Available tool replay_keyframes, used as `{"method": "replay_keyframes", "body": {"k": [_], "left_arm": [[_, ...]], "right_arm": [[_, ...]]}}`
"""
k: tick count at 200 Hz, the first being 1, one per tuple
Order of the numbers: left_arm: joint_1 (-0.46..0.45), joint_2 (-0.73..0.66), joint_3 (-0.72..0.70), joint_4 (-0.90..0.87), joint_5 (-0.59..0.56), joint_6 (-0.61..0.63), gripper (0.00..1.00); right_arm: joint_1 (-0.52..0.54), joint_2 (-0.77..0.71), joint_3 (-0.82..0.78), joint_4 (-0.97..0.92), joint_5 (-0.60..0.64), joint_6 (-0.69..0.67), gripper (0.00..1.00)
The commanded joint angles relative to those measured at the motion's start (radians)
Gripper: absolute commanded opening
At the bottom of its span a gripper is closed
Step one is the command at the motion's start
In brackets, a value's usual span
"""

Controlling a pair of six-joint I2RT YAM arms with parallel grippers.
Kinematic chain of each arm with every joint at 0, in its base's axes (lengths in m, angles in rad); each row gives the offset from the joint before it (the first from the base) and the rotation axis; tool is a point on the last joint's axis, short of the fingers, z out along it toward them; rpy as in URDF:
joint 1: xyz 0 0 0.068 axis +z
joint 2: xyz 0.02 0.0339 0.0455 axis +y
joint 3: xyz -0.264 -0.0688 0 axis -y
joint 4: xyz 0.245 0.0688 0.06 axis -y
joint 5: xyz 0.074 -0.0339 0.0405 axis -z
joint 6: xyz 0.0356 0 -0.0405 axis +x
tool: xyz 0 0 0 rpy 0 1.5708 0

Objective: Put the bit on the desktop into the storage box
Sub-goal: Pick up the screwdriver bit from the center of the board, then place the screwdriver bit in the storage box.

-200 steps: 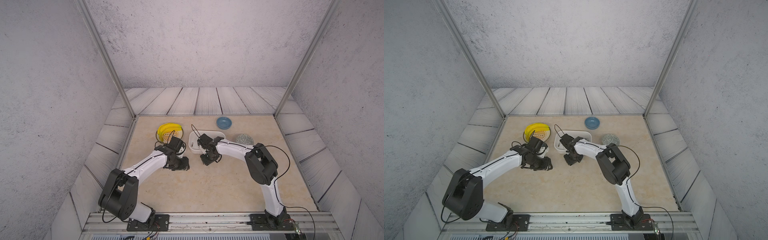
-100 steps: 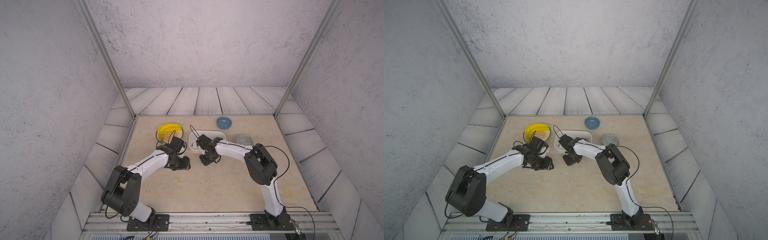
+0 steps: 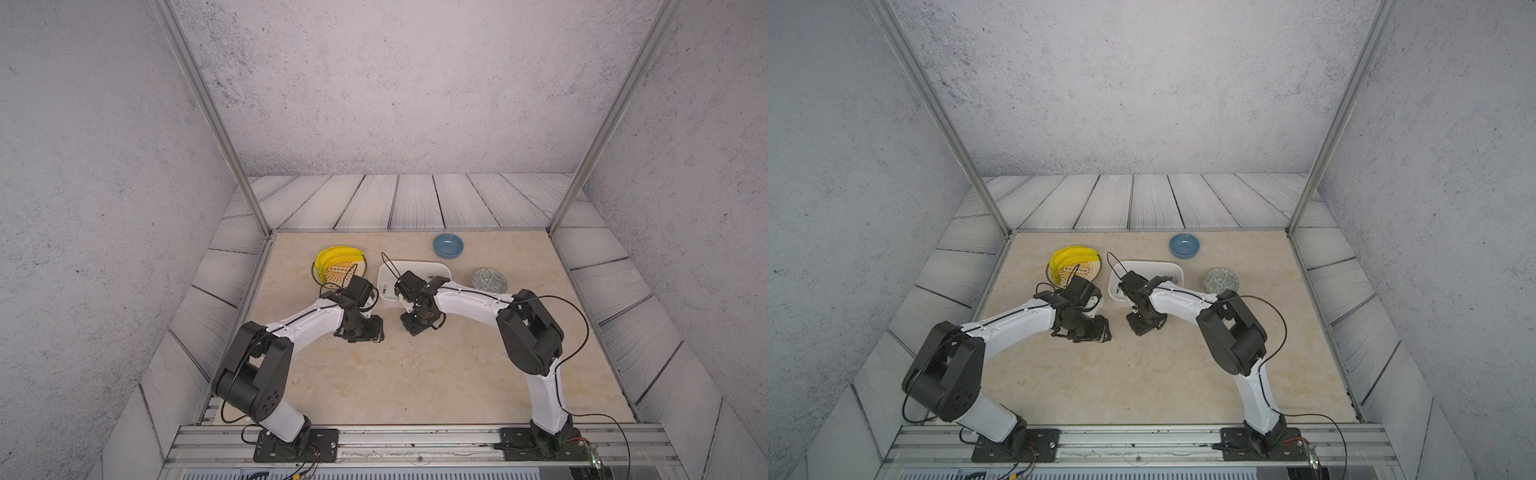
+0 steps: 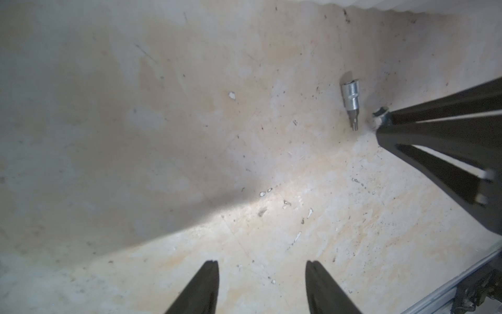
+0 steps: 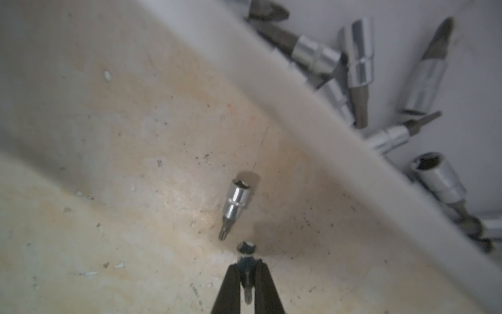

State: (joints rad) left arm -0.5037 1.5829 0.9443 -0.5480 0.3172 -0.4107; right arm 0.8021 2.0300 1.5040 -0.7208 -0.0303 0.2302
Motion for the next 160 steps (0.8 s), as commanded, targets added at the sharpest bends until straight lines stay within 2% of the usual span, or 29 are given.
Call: {"method": "replay_keyframes", "body": {"k": [1, 25, 42, 100, 160], "left_arm": [[-0.013, 0.018, 0.032, 0.0, -0.016, -0.005, 0.56], [-0.033, 0.042, 0.068, -0.009, -0.027, 0.001, 0.56], [-0.045, 0.06, 0.084, -0.009, -0.042, 0.0, 0.56], [-0.056, 0.07, 0.092, -0.006, -0.056, -0.011, 0.56], [-0.093, 0.122, 0.129, -0.003, -0.09, -0.022, 0.55]], "right_arm": [[0.003, -0.11, 0.025, -0.073, 0.016, 0.001, 0.0], [-0.011, -0.156, 0.08, -0.14, 0.069, -0.02, 0.0], [-0.052, -0.148, 0.128, -0.177, 0.039, -0.043, 0.0], [-0.206, -0.024, 0.227, -0.204, -0.044, -0.122, 0.0], [-0.269, 0.08, 0.28, -0.239, -0.109, -0.152, 0.0]]}}
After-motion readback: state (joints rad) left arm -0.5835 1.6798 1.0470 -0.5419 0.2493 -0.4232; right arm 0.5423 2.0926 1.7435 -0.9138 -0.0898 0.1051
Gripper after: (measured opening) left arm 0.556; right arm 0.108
